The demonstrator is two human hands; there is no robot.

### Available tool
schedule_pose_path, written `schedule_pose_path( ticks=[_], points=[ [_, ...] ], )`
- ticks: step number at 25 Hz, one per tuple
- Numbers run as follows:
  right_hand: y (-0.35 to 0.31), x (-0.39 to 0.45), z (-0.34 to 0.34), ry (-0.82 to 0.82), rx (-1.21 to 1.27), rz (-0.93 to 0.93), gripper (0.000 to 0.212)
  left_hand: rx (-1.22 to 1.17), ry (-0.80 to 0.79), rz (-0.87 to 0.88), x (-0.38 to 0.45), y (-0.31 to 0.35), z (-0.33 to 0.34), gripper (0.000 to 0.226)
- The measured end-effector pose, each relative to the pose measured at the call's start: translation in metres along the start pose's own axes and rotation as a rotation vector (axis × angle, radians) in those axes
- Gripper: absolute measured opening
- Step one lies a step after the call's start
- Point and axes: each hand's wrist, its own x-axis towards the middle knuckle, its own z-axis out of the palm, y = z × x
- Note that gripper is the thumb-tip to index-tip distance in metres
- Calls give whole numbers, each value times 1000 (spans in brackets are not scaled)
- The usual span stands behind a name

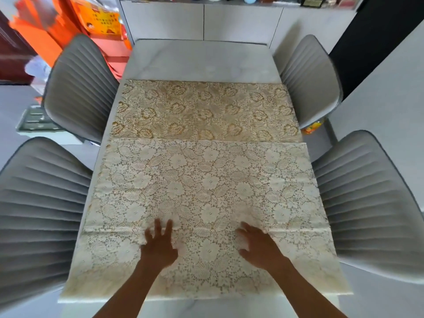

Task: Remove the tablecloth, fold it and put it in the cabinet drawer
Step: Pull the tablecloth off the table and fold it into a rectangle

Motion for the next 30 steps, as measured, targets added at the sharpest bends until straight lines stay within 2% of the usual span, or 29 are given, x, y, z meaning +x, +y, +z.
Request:
schedule_pose_path(
  ticks=[3,8,12,16,19,23,30],
  points=[
    [0,-27,-19,141,14,-13,64,121,198,70,-17,33,-18,80],
    [31,-91,-76,386,42,-79,64,-127,446,265,-85,128,-30,78],
    [88,-164,-80,473,143,-161,63,-199,504,222,-151,194,8,76],
    [160,-250,-75,492,127,-249,62,-190,490,136,-224,276,61,78],
    [205,-292,-92,513,105,-307,61,-235,532,135,-257,337,70,80],
    [231,-303,-120,530,123,-343,61,-282,573,123,-258,372,66,80],
    [266,-238,-173,382,15,-419,63,-417,581,-12,-202,408,75,81]
  ],
)
